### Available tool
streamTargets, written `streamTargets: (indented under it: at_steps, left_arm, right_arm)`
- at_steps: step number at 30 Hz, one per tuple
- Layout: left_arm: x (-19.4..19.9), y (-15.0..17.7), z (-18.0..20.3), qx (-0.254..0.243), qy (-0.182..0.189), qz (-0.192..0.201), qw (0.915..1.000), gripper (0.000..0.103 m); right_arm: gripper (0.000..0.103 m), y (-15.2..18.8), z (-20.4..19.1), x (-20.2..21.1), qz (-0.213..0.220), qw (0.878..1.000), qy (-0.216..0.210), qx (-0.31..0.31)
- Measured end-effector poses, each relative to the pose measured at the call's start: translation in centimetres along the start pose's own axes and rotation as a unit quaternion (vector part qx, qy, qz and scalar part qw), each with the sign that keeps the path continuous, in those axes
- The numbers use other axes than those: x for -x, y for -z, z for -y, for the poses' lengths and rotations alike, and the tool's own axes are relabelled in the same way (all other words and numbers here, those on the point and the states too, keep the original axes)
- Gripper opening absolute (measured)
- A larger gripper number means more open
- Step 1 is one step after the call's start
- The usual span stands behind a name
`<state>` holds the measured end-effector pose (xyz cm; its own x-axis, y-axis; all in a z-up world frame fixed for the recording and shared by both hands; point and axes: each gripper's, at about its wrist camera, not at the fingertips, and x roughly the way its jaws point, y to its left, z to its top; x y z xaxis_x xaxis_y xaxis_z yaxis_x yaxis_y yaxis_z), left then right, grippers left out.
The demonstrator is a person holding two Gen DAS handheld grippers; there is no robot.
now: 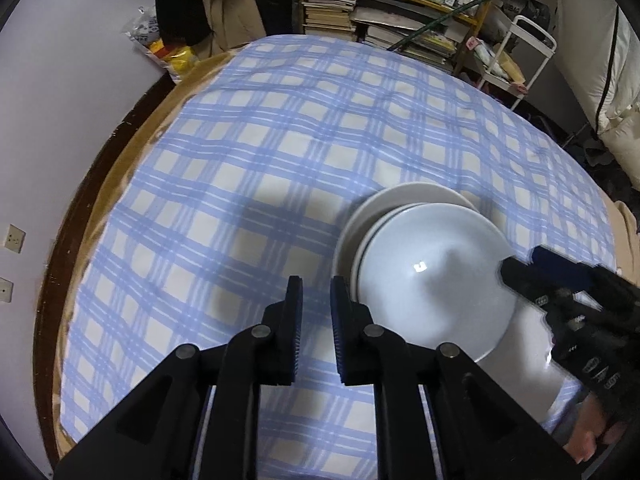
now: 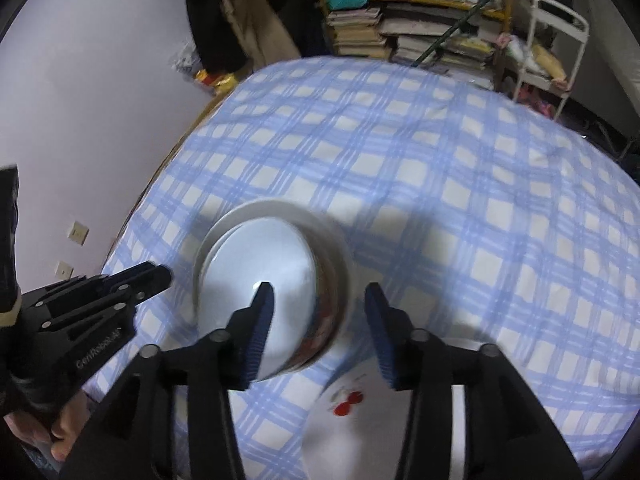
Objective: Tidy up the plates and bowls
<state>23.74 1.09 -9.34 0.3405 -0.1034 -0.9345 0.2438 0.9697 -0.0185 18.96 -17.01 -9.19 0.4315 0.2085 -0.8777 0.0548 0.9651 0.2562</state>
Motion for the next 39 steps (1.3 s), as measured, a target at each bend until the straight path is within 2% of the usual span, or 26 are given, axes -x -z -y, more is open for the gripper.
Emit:
streamTargets:
  at_steps: [4, 6, 10, 11, 14, 17, 23, 29, 35, 39]
  left_arm:
    - [-0.3, -0.1, -0.7, 0.001, -0.016, -0.006, 0.9999, 0.019]
    - [-0.6, -0.1, -1.0, 0.003, -0.018, -0.010, 0.9998, 0.024]
    - [-1.1, 0.0, -1.4, 0.010, -0.018, -0.012, 0.9997, 0.034]
    - [-1.2, 0.1, -1.4, 0.012, -0.018, -0.012, 0.9997, 0.039]
    - [-1.0, 0.0, -1.4, 0.010, -0.013, 0.000, 0.9999, 0.046]
    - [-1.1, -0.2, -1.4, 0.008, -0.013, 0.004, 0.9999, 0.052]
    - [-1.7, -0.6, -1.8, 0.022, -0.017, -0.002, 0.9996, 0.053]
    - [-2.6, -0.5, -2.1, 0.034, 0.009, -0.013, 0.9993, 0.053]
    - [-3.0, -0.4, -2.1, 0.032, 0.008, -0.012, 0.9994, 0.055]
    - [-3.2, -0.6, -2.0, 0.028, 0.012, -0.013, 0.9995, 0.055]
  right_arm:
    - [0.062, 0.0, 2.2, 0.1, 0.000, 1.000, 0.009, -0.020]
    - [0.062, 0.2, 3.1, -0.2, -0.004, 0.999, -0.005, -0.035]
    - [0.062, 0.4, 4.3, -0.7, -0.009, 0.998, -0.005, -0.059]
    - [0.062, 0.5, 4.4, -0.9, -0.011, 0.998, -0.005, -0.060]
    - [0.062, 0.7, 4.8, -1.2, -0.013, 0.997, -0.030, -0.074]
    - [0.062, 0.6, 4.8, -1.4, -0.013, 0.997, -0.022, -0.071]
    - [0.062, 0.5, 5.1, -2.2, -0.025, 0.997, -0.008, -0.070]
    - [0.063, 0.4, 5.2, -3.2, -0.039, 0.997, -0.007, -0.070]
    - [0.071, 0.5, 5.1, -3.9, -0.050, 0.996, 0.000, -0.071]
    - [0.071, 0.4, 4.9, -4.1, -0.047, 0.997, 0.004, -0.064]
